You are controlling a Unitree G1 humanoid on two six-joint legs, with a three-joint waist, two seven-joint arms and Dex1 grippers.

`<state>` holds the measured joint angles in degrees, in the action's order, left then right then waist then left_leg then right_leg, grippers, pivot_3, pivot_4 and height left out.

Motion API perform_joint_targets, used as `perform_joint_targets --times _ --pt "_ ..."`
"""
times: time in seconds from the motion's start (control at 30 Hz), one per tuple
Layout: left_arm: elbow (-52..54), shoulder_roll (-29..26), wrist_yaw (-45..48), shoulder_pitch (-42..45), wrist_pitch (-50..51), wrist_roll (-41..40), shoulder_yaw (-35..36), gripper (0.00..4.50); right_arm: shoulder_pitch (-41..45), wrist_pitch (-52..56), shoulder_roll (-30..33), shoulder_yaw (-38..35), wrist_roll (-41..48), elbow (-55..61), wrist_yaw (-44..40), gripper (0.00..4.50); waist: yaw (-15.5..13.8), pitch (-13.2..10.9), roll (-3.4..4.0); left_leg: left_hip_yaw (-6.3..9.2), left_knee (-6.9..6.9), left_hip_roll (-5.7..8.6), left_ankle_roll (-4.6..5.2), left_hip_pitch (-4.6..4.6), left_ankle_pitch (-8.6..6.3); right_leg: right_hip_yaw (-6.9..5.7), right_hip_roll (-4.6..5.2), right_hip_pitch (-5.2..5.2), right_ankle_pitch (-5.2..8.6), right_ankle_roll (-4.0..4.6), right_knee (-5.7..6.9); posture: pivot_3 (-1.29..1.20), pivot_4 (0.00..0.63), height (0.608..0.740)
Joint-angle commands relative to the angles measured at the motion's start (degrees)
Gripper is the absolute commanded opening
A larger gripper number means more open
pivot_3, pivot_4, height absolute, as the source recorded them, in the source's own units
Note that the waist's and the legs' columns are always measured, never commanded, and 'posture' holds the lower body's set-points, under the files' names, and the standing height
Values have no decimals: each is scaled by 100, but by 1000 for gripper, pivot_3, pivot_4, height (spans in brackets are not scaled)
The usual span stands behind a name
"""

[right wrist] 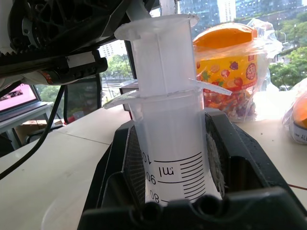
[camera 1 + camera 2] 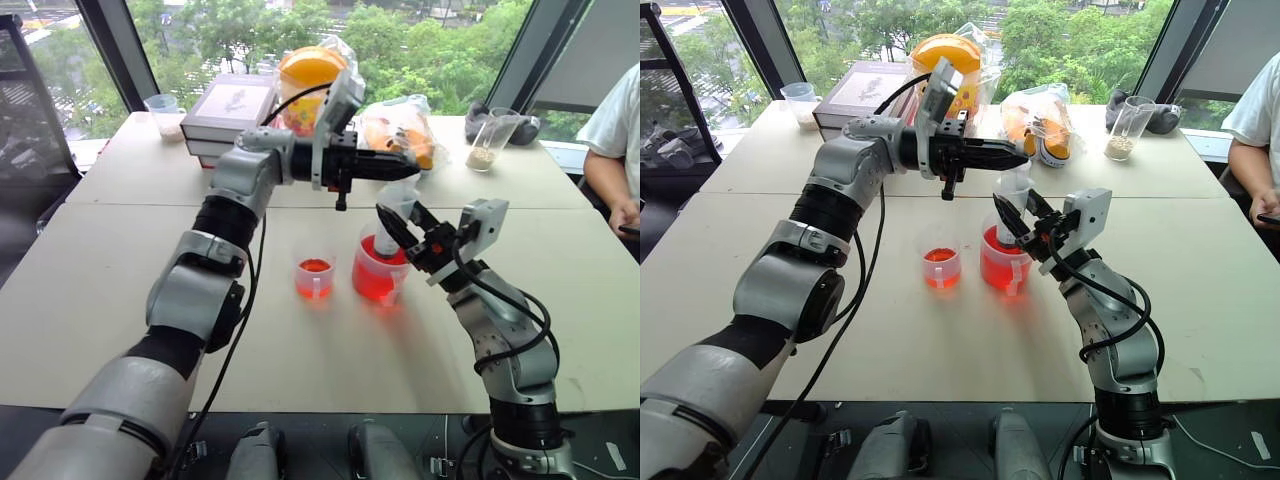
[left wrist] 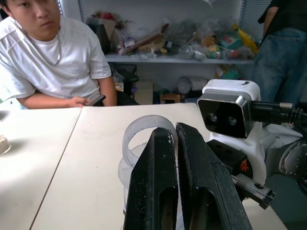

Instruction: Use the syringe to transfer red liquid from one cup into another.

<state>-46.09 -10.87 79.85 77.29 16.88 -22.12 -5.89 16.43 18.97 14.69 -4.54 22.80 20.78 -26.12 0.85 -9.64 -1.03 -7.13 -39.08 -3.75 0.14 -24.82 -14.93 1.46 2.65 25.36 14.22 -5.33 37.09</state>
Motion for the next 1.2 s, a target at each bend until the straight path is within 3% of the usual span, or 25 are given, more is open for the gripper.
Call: perform_joint_targets --times 0.03,0.1,0.2,0.43,0.83,1.2 --pt "309 -91 -129 397 -176 -145 419 42 -63 142 72 263 54 169 -129 1366 0 0 0 0 0 0 0 0 0 0 0 0 0 0 0 0 150 740" --pt "336 -96 -102 361 -149 -143 400 42 -14 174 75 244 66 205 -114 1366 2 0 0 0 0 0 0 0 0 0 0 0 0 0 0 0 150 740" --pt "433 -120 -4 256 17 -174 361 1001 149 252 111 163 109 304 -69 1366 15 0 0 0 0 0 0 0 0 0 -1 1 0 0 1 0 150 740" --pt "700 -349 113 -90 -6 -35 274 4424 537 535 263 -85 313 477 92 1366 1 0 0 0 0 0 0 0 0 0 0 0 0 0 1 0 150 740" --pt "1464 -1467 87 -874 459 32 317 4424 874 943 459 -344 708 584 267 1366 14 0 0 0 1 -3 0 0 0 -1 -1 2 -1 -2 5 0 150 740" --pt "1875 -2489 -333 -1374 720 8 699 4424 2592 1619 124 -109 1655 213 253 1366 14 0 0 -4 -2 -7 -1 0 1 -4 0 4 -2 -2 15 0 150 740"
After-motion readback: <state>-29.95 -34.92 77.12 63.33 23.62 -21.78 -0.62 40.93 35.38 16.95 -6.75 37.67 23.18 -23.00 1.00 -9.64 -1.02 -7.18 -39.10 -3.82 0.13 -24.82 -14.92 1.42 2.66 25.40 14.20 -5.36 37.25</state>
